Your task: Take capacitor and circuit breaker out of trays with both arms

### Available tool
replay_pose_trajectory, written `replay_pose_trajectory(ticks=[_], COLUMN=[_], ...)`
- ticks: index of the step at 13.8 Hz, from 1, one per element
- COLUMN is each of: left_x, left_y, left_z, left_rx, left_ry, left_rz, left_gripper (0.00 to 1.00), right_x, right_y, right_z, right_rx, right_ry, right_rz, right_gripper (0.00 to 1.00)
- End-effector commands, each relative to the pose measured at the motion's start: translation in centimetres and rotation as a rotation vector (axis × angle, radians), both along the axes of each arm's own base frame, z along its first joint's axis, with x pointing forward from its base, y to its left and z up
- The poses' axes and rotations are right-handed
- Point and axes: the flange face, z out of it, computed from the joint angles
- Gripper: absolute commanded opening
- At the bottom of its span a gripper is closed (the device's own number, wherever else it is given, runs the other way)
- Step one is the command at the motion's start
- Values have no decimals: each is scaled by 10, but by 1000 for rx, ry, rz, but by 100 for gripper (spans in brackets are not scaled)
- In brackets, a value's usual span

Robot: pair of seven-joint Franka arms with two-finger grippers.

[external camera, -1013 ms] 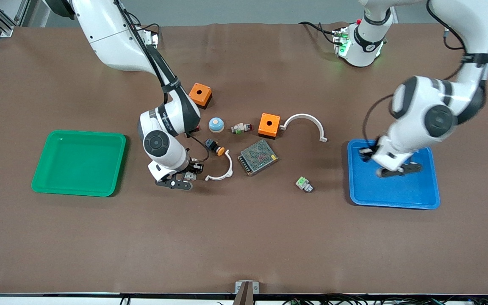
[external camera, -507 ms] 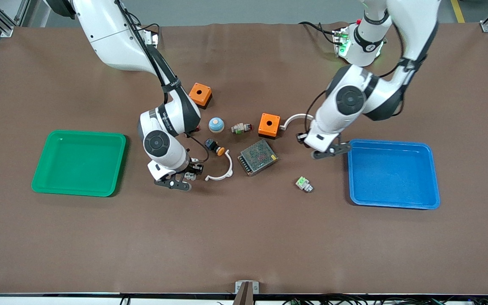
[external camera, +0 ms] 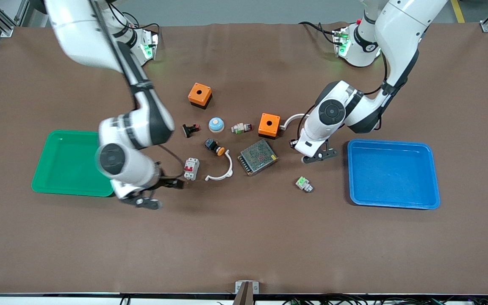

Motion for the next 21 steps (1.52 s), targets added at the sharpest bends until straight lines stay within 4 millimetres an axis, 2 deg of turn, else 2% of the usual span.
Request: replay_pose_trajectory(ticks=[1, 4, 7, 8, 9, 10, 12, 15, 16, 18, 20, 21], left_x=[0, 0, 0, 3, 5, 9, 14, 47, 54, 62, 70, 71], left_y=[-4, -3, -2, -1, -2, 1, 5, 19, 18, 25, 52, 68], left_z=[-5, -11, -9, -7, -4, 2, 26, 102, 136, 193, 246, 275], left_rx=[-1, 8, 9, 8, 7, 11, 37, 118, 130, 123, 105, 91], left_ry=[-16, -15, -18, -22, -26, -33, -48, -38, -25, 17, 39, 31], left_rz=[-3, -19, -19, -15, -15, -12, -13, 14, 4, -22, -40, -46], left_gripper=[17, 19, 24, 45, 89, 100, 100, 99, 99, 99, 99, 99], right_x=[2, -10, -28, -32, -33, -34, -30, -31, -32, -33, -35, -35], right_y=[-71, -166, -213, -222, -226, -238, -253, -279, -293, -296, -303, -298], right_z=[58, 101, 125, 130, 137, 142, 151, 175, 180, 177, 179, 181], right_rx=[35, -11, -43, -39, -36, -36, -38, -32, -20, 45, 59, 49], right_ry=[14, 68, 121, 129, 124, 117, 99, 94, 80, 75, 67, 64], right_rz=[75, 133, 156, 162, 171, 164, 139, 98, 79, 55, 45, 58], right_gripper=[100, 100, 100, 100, 100, 100, 100, 100, 100, 100, 100, 100])
